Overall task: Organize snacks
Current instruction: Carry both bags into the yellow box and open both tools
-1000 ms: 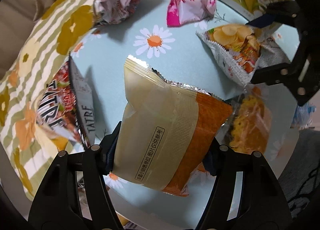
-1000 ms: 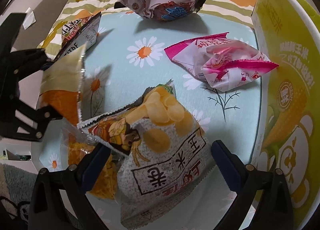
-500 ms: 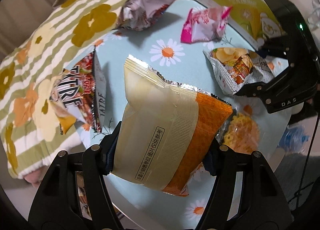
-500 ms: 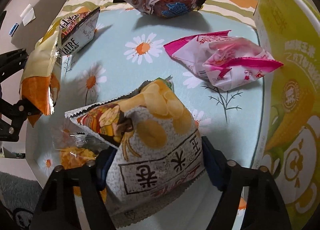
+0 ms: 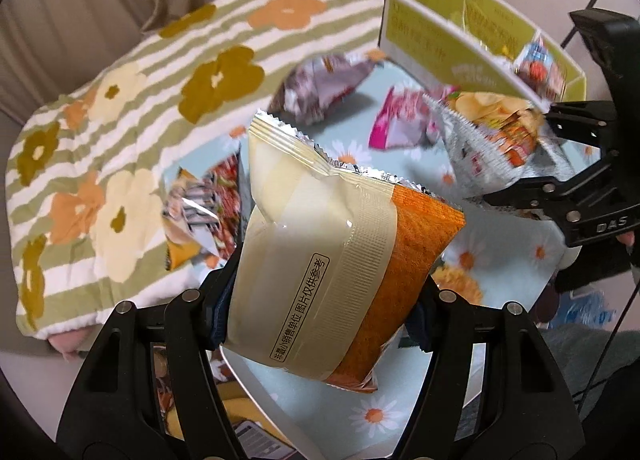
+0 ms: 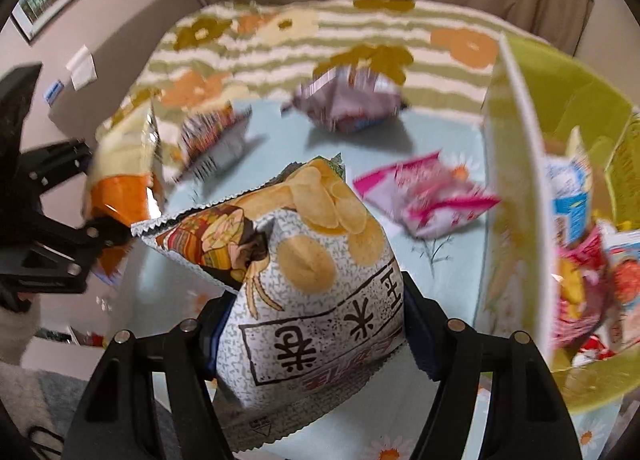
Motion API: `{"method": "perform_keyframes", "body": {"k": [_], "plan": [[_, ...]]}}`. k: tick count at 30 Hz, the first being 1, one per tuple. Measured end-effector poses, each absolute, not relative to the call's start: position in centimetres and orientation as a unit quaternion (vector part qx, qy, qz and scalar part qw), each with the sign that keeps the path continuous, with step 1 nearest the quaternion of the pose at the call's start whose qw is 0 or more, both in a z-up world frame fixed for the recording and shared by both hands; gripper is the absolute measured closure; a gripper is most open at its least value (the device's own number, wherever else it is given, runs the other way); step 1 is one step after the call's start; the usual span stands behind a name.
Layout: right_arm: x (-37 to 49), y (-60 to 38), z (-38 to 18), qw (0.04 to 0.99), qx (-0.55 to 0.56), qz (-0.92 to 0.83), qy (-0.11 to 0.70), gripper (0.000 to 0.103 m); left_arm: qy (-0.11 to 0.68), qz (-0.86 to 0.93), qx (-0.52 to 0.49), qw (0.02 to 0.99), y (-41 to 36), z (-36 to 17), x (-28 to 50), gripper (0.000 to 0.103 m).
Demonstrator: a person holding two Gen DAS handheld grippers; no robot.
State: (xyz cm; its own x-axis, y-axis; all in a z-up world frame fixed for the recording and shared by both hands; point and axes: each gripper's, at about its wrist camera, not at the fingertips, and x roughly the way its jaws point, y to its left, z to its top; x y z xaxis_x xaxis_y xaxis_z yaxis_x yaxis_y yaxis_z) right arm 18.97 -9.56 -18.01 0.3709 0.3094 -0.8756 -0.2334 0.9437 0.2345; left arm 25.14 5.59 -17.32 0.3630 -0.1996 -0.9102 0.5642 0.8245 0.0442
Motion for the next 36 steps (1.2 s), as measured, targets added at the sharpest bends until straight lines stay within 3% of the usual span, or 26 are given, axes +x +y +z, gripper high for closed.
{"method": "perform_keyframes", "body": {"k": [7,18,29,36], "plan": [[19.7,-13.8,-12.6,0.855,0.073,0.145,0.493,0.036,0.474,-0.227,0.166,0.835,2.0,-12.6,25.7,0.039],[21.1,-27.0,-8.4,0.883,0.051,0.114,0.452,0.036,0.435,-0.203,0.117,0.869,-11.6,-8.2,27.4,0.039],[23.7,-36.3,-8.5,0.888,0.085,0.084,0.445,0.036,0.460,-0.207,0.089,0.859,-24.7,-10.4,31.0,0.039],[25.3,-39.1,-10.7,0.874,0.128,0.075,0.462,0.036,0.479,-0.210,0.091,0.847,-28.1,-13.1,34.6,0.038]]}}
